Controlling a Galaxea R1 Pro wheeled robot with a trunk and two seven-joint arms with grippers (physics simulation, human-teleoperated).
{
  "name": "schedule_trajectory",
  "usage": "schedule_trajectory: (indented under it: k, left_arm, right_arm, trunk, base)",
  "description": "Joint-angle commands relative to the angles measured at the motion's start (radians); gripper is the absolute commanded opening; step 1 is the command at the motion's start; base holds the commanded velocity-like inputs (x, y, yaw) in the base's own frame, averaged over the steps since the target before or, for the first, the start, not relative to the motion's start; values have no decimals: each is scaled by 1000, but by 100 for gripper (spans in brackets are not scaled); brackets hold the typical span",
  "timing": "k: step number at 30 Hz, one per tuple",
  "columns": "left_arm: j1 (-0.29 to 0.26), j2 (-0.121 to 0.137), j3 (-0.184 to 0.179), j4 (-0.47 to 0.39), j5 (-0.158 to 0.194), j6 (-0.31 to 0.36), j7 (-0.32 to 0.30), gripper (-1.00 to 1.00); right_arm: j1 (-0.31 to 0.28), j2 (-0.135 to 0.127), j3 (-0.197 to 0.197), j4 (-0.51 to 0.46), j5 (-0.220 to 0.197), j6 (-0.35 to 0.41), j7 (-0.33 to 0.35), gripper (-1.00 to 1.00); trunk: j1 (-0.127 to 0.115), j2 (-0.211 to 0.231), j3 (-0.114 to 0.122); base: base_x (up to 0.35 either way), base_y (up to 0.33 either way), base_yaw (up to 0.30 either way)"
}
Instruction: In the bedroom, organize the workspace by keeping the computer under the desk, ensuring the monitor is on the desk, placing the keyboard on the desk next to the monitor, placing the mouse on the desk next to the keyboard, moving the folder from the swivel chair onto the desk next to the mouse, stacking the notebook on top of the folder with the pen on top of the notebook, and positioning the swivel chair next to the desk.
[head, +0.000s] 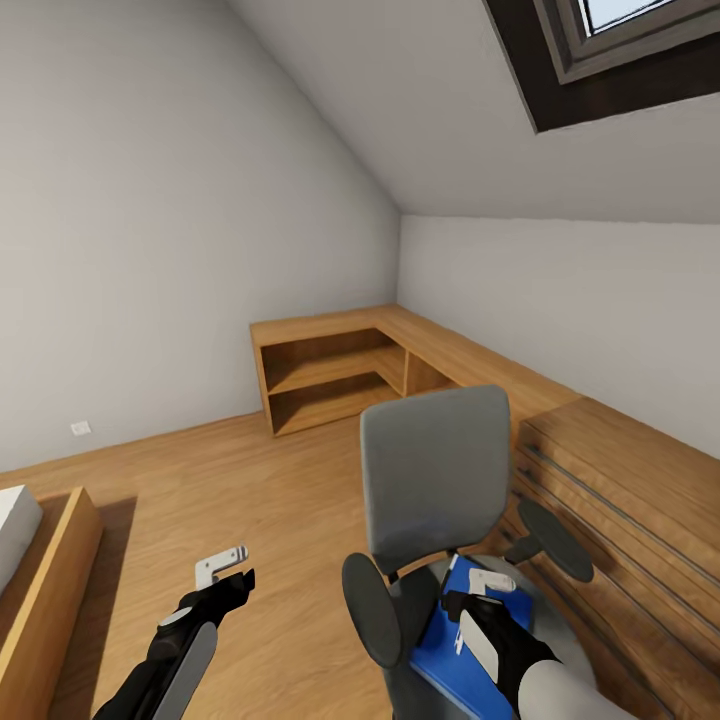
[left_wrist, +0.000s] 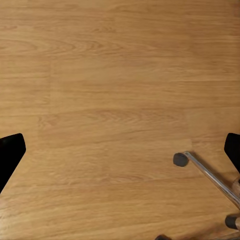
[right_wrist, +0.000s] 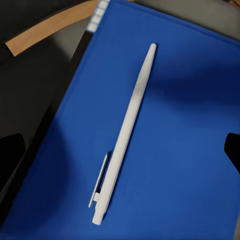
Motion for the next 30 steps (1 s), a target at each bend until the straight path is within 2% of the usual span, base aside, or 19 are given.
schedule_trajectory:
  k: [1,12,23,30]
  left_arm:
    - [-1,1,-4,-2,10,2,10,100]
    - [-1,1,-4,-2,10,2,11,100]
    - [-1,1,-4,-2,10,2,11,100]
    - [-1,1,-4,-2,10,2,11,100]
  right_arm:
    - [0,0,7,-2,-8,7,-7,100]
    - [0,-2,7,-2,-9,14,-8,100]
    - [0,-2,7,-2,-9,14,-8,100]
    - [0,-2,6,-2,-9,14,-8,100]
  trunk:
    - [4,-8,-4]
    - [46,-85,-39]
    - [46,-85,-39]
    - [73,-134,-61]
  base:
    - [0,0,0]
    - [0,0,0]
    - [0,0,0]
    - [0,0,0]
